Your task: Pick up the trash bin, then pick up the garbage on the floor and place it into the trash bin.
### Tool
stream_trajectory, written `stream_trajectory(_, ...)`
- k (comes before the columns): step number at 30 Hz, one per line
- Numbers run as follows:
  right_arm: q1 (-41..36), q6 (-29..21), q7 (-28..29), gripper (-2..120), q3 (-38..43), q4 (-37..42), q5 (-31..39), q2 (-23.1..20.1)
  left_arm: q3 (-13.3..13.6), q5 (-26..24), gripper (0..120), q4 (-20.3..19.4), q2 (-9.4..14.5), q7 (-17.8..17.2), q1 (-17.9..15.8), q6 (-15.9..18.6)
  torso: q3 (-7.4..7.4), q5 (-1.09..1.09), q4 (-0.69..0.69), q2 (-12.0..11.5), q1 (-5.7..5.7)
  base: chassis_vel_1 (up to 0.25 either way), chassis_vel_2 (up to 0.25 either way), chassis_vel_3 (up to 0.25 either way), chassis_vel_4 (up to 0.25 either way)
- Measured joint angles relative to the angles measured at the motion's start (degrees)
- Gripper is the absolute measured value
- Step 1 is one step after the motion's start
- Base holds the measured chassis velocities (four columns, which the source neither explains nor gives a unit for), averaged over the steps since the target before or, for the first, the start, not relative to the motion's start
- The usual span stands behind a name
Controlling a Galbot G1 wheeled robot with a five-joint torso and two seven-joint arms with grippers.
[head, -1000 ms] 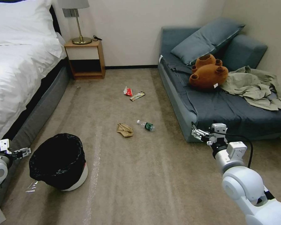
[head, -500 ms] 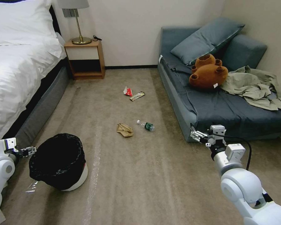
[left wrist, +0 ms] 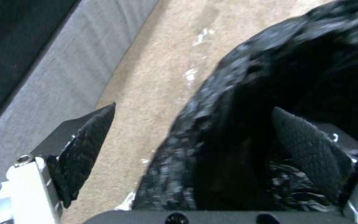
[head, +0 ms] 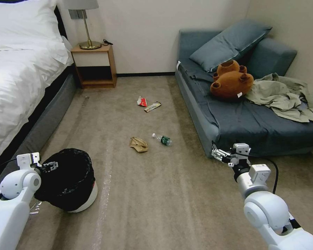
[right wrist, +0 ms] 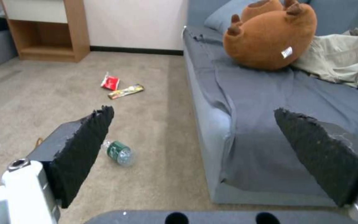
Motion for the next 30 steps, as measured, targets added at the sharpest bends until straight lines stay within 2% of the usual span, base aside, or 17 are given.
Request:
stream_trajectory(8,1.18,0.03,-0.02,100,-0.98,-0.62,0.10,-0.07,0.22,1.40,98,3.11,-0.12,1.05,-0.82,-0.75,0.00,-0.01,0.01,0.00,0.00,0.000,0.000,0.000,0.000)
stream_trajectory(16,1.34,0.00,0.12,100,-1.66,0.06,0.37,0.01,3.11,3.16,97,5.86,-2.79,0.83,-3.13,-0.98,-0.01,0.03,0.01,0.00,0.00,0.000,0.000,0.000,0.000)
stream_trajectory(21,1.35,-0.01,0.20,100,-1.25,0.10,0.63,-0.24,3.51,3.74,96,6.73,-3.71,0.48,-3.70,-1.05,-0.02,0.09,0.02,0.01,0.00,0.000,0.000,0.000,0.000)
stream_trajectory(28,1.30,0.18,0.21,100,-0.88,-0.28,0.73,-0.51,3.21,3.70,88,6.92,-3.07,0.25,-2.77,0.14,-0.03,0.06,0.00,0.01,0.00,0.000,0.000,0.000,0.000)
stream_trajectory(30,1.47,0.19,0.22,100,-1.24,-0.41,0.73,-0.44,2.44,3.43,77,6.72,-2.80,0.22,-2.09,-0.11,-0.02,0.02,-0.01,0.01,0.00,0.000,0.000,0.000,0.000)
